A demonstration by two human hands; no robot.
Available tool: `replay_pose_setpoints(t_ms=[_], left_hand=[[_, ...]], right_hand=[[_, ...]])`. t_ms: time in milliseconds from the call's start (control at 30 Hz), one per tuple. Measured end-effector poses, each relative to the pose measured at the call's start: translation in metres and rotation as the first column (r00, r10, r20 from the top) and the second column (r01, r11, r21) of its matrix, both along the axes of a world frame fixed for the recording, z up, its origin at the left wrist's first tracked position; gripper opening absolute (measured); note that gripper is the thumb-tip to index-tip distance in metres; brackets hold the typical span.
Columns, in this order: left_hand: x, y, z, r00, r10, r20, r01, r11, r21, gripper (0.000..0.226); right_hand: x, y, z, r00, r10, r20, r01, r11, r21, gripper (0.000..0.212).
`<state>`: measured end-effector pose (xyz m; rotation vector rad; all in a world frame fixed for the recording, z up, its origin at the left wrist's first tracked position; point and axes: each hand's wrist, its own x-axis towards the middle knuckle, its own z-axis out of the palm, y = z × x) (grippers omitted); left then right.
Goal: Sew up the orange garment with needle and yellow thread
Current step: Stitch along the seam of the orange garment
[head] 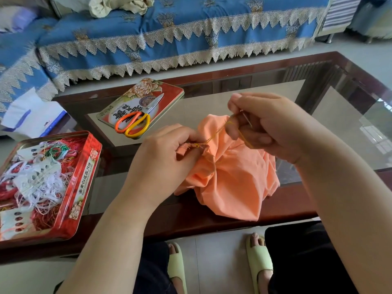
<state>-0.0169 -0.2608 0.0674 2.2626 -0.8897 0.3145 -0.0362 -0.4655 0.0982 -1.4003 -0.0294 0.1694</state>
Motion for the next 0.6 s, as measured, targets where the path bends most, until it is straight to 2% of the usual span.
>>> replay_pose_setpoints(t_ms=[67, 133, 233, 300, 400, 500, 600], left_hand=[[-0.0006, -0.0006, 0.0000, 1.000, 0.019, -0.012, -0.019, 1.000, 0.004, 0.010], [-0.0033, -0.0014, 0.0018, 0.994, 0.037, -0.100, -0.042, 0.998, -0.048, 0.010], [-0.0070, -0.0027, 0.0059, 0.969, 0.034, -0.245, -0.068, 0.989, -0.133, 0.013], [-0.0074, -0.0032, 0.0064, 0.962, 0.042, -0.269, -0.081, 0.987, -0.138, 0.012], [-0.0077, -0.0042, 0.0050, 0.938, 0.059, -0.340, -0.104, 0.988, -0.113, 0.008], [-0.0074, -0.0062, 0.0059, 0.872, 0.053, -0.486, -0.091, 0.994, -0.055, 0.009], [-0.0036, -0.0042, 0.0078, 0.764, -0.013, -0.645, 0.011, 1.000, -0.007, 0.015]], right_hand=[[-0.0004, -0.0002, 0.0018, 0.994, -0.075, 0.084, 0.069, 0.995, 0.074, 0.028], [-0.0006, 0.0002, 0.0026, 0.982, -0.123, 0.141, 0.103, 0.985, 0.137, 0.027], [-0.0009, -0.0003, 0.0028, 0.980, -0.120, 0.158, 0.086, 0.976, 0.202, 0.026], [-0.0023, -0.0003, 0.0043, 0.985, -0.086, 0.151, 0.056, 0.980, 0.193, 0.026], [-0.0069, 0.0031, 0.0093, 0.985, -0.054, 0.163, 0.037, 0.993, 0.108, 0.027], [-0.0074, 0.0079, 0.0107, 0.946, -0.149, 0.287, 0.200, 0.967, -0.157, 0.026], [-0.0021, 0.0057, 0.0076, 0.910, -0.225, 0.349, 0.287, 0.948, -0.136, 0.025]])
